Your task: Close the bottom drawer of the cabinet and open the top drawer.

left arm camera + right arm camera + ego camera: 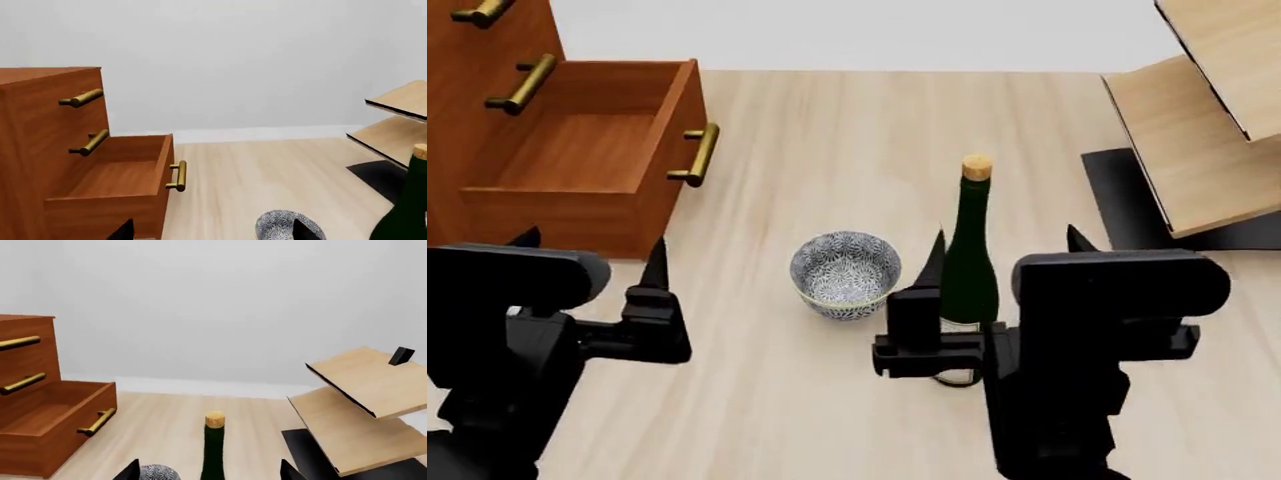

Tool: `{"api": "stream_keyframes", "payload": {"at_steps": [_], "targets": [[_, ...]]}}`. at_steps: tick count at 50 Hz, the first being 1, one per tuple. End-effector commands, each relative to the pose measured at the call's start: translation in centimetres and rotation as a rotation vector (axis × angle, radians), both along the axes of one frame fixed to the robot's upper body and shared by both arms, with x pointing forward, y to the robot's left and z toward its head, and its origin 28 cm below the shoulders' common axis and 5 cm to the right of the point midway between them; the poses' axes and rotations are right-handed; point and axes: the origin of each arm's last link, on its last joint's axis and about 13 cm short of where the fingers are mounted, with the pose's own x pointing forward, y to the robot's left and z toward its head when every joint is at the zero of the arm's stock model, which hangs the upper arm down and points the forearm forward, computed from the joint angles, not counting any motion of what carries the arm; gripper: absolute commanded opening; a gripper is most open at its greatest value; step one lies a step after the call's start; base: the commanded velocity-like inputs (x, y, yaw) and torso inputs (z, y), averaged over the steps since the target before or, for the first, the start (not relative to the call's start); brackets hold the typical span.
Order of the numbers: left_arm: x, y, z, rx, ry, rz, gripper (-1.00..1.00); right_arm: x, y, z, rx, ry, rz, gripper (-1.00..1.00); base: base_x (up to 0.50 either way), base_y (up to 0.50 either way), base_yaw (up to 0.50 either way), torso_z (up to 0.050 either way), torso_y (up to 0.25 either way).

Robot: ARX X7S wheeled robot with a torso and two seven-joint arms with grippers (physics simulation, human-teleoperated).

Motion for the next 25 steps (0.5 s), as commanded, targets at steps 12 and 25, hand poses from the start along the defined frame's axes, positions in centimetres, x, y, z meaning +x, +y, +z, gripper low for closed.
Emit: {"api": "stream_keyframes", "payload": {"at_steps": [12,25], "targets": [[-0.6,0.4,3.4,0.018,-0.069,0.013,1.00,0.3,0.3,2.3,-0.063,-0.011,-0.007,1.00,0.00,0.00,0.00,0.035,0.016],[-9.2,8.8,6.5,-0.420,-0.397,0.737,1.00,-2.1,0.3,2.8,-0.151,-0.077,-0.106,1.00,0.00,0.00,0.00,0.000,0.000]]}}
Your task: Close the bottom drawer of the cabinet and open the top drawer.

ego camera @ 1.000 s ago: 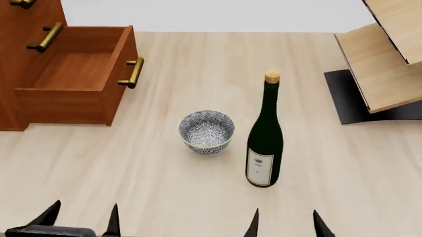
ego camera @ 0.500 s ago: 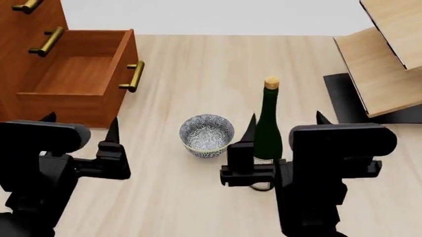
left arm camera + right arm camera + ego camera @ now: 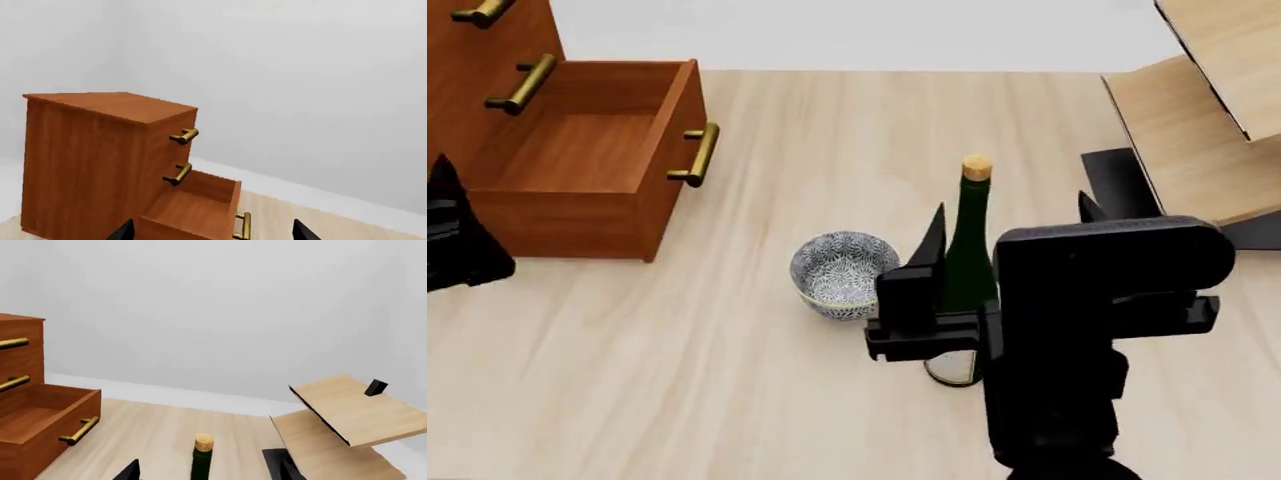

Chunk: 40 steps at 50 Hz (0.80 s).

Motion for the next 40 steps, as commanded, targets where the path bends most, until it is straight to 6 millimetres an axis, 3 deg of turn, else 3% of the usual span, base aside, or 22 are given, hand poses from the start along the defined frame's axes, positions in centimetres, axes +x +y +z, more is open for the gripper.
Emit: {"api": "stream_keyframes", "payload": {"at_steps": [1,3,5,7,9,11,12,13,23,28,40], "targets": [[-7.9,4.4,1.7,-0.269,-0.314,0.477,1.00,-1.2,-0.3,0.3,-0.050,-0.036,-0.058,1.00,0.00,0.00,0.00,0.000,0.000],[-10.5,4.8,2.0,-0.336,-0.439,0.618,1.00,-1.1,-0.3,0.2,-0.053,-0.034,-0.061,1.00,0.00,0.00,0.00,0.000,0.000],[-11.0,4.8,2.1,-0.339,-0.459,0.652,1.00,-1.1,-0.3,0.2,-0.050,-0.031,-0.056,1.00,0.00,0.00,0.00,0.000,0.000],[-13.0,4.9,1.8,-0.203,-0.462,0.718,1.00,-0.9,-0.2,-0.1,-0.057,-0.027,-0.040,1.00,0.00,0.00,0.00,0.000,0.000],[-15.7,7.4,4.0,0.040,-0.753,0.993,1.00,-0.6,-0.1,-0.6,-0.068,-0.006,-0.035,1.00,0.00,0.00,0.00,0.000,0.000],[-19.0,7.1,2.9,-0.120,-0.788,1.182,1.00,-0.8,0.0,-0.3,-0.078,-0.015,-0.041,1.00,0.00,0.00,0.00,0.000,0.000],[-20.4,6.9,2.9,-0.120,-0.804,1.131,1.00,-0.9,0.0,-0.1,-0.092,-0.025,-0.074,1.00,0.00,0.00,0.00,0.000,0.000],[-20.8,6.6,3.4,-0.148,-0.893,1.085,1.00,-1.1,0.0,0.2,-0.069,-0.020,-0.060,1.00,0.00,0.00,0.00,0.000,0.000],[-24.0,7.5,4.3,-0.150,-1.000,1.089,1.00,-1.9,0.4,0.8,-0.040,-0.071,-0.028,1.00,0.00,0.00,0.00,0.000,0.000],[-23.3,7.6,4.5,-0.150,-0.987,1.074,1.00,-2.0,0.4,1.2,-0.049,-0.079,-0.036,1.00,0.00,0.00,0.00,0.000,0.000],[-23.9,7.6,4.5,-0.154,-1.003,1.076,1.00,-1.7,0.6,0.7,-0.083,-0.057,-0.054,1.00,0.00,0.00,0.00,0.000,0.000]]}}
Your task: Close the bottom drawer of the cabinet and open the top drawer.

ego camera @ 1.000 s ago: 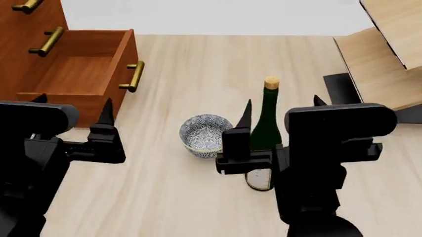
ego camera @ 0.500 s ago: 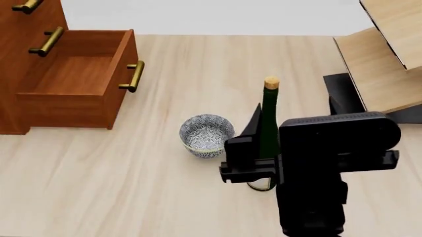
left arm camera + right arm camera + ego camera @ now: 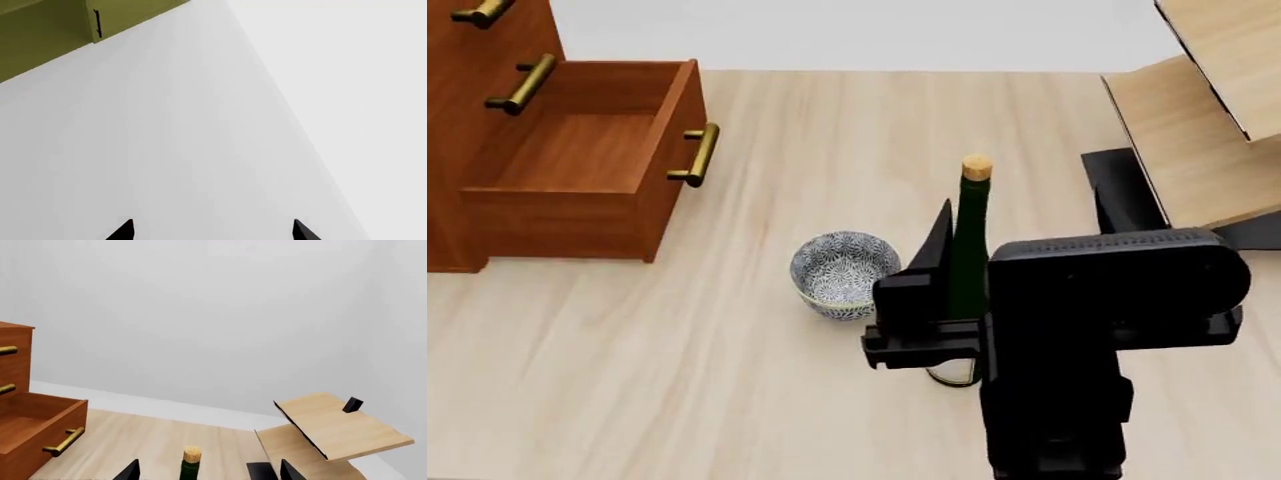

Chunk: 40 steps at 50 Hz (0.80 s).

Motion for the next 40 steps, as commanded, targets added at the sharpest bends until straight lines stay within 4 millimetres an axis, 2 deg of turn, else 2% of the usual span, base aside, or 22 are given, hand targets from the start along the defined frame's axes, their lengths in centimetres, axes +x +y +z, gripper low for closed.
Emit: {"api": "stream_keyframes", "payload": {"at_steps": [1,16,29,40], "targets": [[-0.9,-0.2,0.6,0.025,-0.043,-0.003,1.00,0.0,0.2,0.0,-0.022,-0.001,-0.008,1.00,0.00,0.00,0.00,0.000,0.000],[0.1,-0.2,1.0,0.031,-0.029,-0.107,1.00,0.0,0.3,-0.2,-0.016,0.013,0.015,1.00,0.06,0.43,0.00,0.000,0.000],[0.5,-0.3,1.0,0.018,-0.018,-0.111,1.00,0.0,0.5,-0.3,0.006,0.028,0.040,1.00,0.10,0.50,0.00,0.000,0.000],[1.1,-0.4,1.1,0.018,-0.005,-0.141,1.00,0.0,0.5,-0.4,0.012,0.031,0.049,1.00,0.18,0.29,0.00,0.000,0.000]]}}
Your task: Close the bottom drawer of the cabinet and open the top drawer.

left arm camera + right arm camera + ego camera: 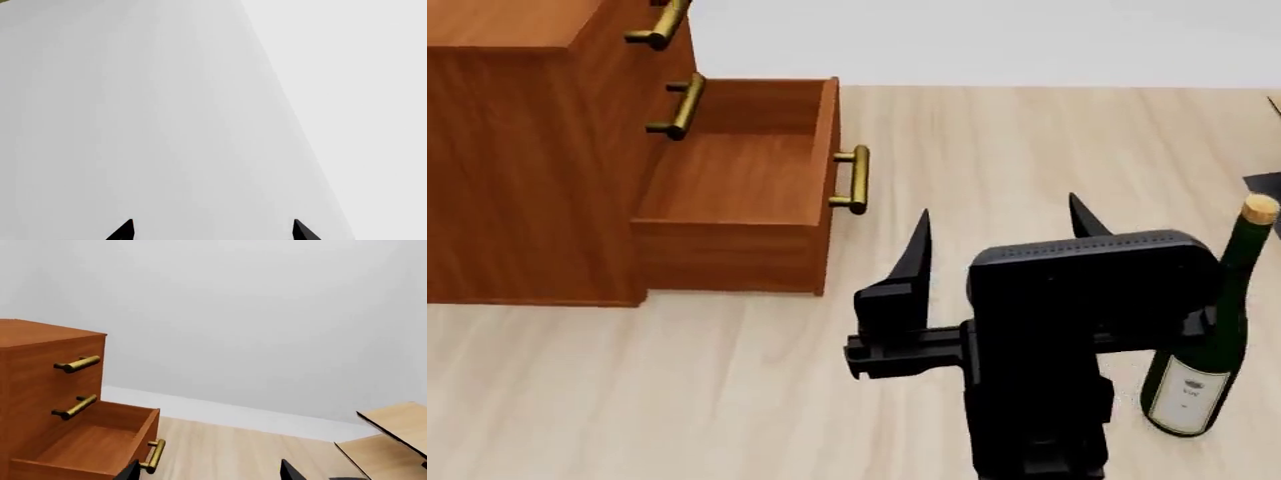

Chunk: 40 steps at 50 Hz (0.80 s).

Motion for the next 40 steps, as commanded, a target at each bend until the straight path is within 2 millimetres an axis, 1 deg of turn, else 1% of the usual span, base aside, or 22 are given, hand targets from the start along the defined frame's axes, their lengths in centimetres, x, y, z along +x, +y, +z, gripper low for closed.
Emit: {"api": "stream_keyframes", "payload": {"at_steps": [1,11,22,26,40], "targets": [[0.40,-0.14,0.06,-0.001,0.007,-0.026,1.00,0.04,0.04,-0.08,-0.004,0.008,0.006,1.00,0.20,0.27,0.00,0.000,0.000],[0.84,-0.28,0.11,0.000,0.014,-0.040,1.00,0.10,-0.03,-0.02,0.008,0.006,0.002,1.00,0.21,0.15,0.00,0.000,0.000],[0.75,-0.25,0.12,0.005,0.013,-0.040,1.00,0.10,-0.03,-0.06,0.002,0.005,0.002,1.00,0.21,0.08,0.00,0.000,0.000],[1.17,-0.33,0.24,0.008,0.022,-0.050,1.00,0.07,0.02,-0.17,-0.001,0.008,0.003,1.00,0.22,0.08,0.00,0.000,0.000],[1.12,-0.31,0.23,0.006,0.022,-0.050,1.00,0.11,0.06,-0.36,-0.007,0.014,0.004,1.00,0.22,0.09,0.00,0.000,0.000]]}}
